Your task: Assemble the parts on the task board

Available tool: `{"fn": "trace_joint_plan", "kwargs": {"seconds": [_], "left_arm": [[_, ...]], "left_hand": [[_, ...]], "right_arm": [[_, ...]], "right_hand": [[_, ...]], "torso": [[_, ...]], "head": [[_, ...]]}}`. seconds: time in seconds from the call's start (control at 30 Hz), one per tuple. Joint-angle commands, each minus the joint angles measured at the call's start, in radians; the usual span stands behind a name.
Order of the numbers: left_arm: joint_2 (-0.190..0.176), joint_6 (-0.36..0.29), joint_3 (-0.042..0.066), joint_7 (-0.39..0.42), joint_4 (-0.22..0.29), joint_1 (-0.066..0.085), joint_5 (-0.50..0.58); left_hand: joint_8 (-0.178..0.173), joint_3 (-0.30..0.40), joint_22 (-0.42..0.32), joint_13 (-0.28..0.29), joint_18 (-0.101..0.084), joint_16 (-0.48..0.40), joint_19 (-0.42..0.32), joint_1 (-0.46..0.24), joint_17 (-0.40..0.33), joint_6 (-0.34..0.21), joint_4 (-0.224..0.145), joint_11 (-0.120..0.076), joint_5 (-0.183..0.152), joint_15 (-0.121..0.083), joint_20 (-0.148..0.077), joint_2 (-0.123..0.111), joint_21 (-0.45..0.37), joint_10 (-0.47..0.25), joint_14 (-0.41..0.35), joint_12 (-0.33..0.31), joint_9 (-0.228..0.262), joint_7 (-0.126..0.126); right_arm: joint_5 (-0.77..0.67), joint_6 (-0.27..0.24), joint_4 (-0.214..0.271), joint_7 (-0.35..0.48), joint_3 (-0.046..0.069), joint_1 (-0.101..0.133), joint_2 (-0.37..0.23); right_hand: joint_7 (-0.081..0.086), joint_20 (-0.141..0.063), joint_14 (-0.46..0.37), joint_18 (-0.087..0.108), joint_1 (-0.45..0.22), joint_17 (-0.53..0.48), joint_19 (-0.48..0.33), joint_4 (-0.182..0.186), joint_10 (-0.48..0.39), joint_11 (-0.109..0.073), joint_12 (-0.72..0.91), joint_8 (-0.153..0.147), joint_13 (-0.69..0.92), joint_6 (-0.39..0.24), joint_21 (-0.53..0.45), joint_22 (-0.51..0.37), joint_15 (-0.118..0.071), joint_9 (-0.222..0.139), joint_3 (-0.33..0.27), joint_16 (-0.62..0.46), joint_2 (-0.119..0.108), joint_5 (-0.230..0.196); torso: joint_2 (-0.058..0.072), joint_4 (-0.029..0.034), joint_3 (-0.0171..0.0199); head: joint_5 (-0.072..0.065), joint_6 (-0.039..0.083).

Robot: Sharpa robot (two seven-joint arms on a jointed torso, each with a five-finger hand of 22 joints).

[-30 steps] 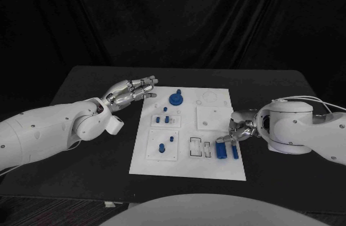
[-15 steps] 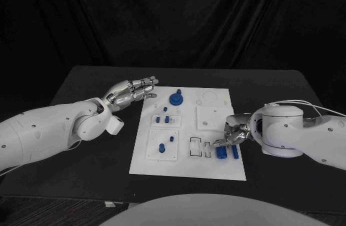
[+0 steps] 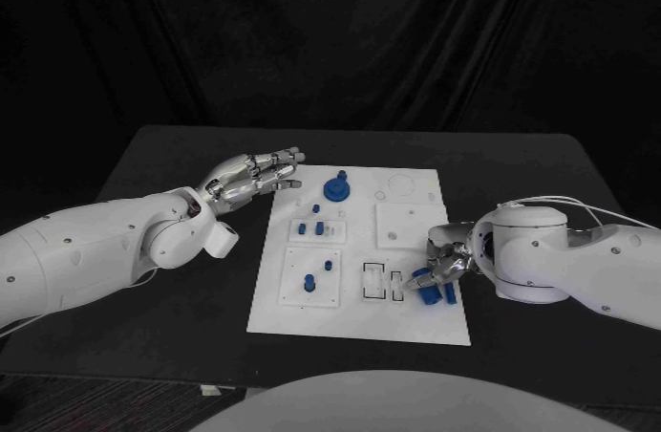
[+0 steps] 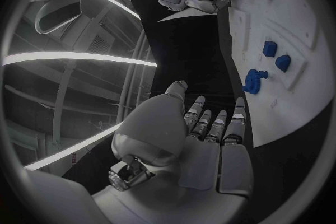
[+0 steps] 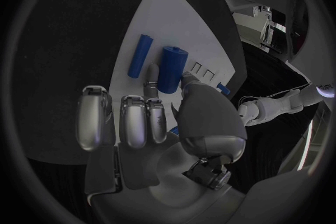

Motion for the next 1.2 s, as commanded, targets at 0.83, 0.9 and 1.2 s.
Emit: {"fn": "trace_joint_plan", "kwargs": {"seconds": [0.83, 0.9, 1.2], "left_arm": [[-0.001, 0.016, 0.001, 0.004, 0.004, -0.005, 0.007], [-0.001, 0.015, 0.001, 0.004, 0.005, -0.005, 0.007], [0.004, 0.017, 0.001, 0.005, 0.004, -0.005, 0.007]], "left_hand": [[0.008, 0.009, -0.002, 0.002, -0.017, 0.005, 0.005, 0.001, 0.002, 0.01, -0.004, 0.009, 0.003, 0.012, 0.0, 0.009, 0.004, 0.002, 0.001, 0.007, 0.001, 0.005], [0.009, 0.011, -0.001, 0.002, -0.017, 0.005, 0.006, 0.002, 0.002, 0.013, -0.005, 0.01, 0.004, 0.012, 0.0, 0.009, 0.005, 0.003, 0.001, 0.008, 0.002, 0.006], [0.011, 0.014, -0.001, 0.003, -0.018, 0.006, 0.008, 0.003, 0.002, 0.019, -0.006, 0.012, 0.005, 0.012, 0.0, 0.009, 0.005, 0.005, 0.003, 0.012, 0.002, 0.008]], "right_arm": [[0.405, -0.188, 0.04, 0.025, -0.002, 0.03, -0.027], [0.446, -0.208, 0.047, 0.021, -0.002, 0.04, -0.03], [0.561, -0.306, 0.05, 0.034, -0.002, 0.061, -0.013]], "right_hand": [[-0.02, -0.003, 0.084, 0.018, 0.082, 0.16, 0.008, -0.125, 0.104, -0.013, 0.003, 0.146, 0.263, -0.067, -0.016, 0.198, -0.006, 0.133, 0.229, 0.002, 0.026, 0.618], [-0.021, -0.003, 0.083, 0.019, 0.074, 0.155, 0.006, -0.125, 0.104, -0.014, 0.003, 0.149, 0.263, -0.067, -0.02, 0.196, -0.007, 0.134, 0.234, -0.001, 0.027, 0.599], [-0.016, -0.003, 0.083, 0.024, 0.071, 0.151, -0.003, -0.144, 0.104, -0.01, 0.003, 0.146, 0.263, -0.094, -0.04, 0.19, -0.005, 0.135, 0.258, -0.002, 0.03, 0.516]], "torso": [[-0.001, -0.001, -0.0005], [0.0, -0.0011, -0.0002], [0.0, 0.0026, -0.0012]], "head": [[0.009, 0.0], [0.008, 0.0], [0.003, 0.0]]}}
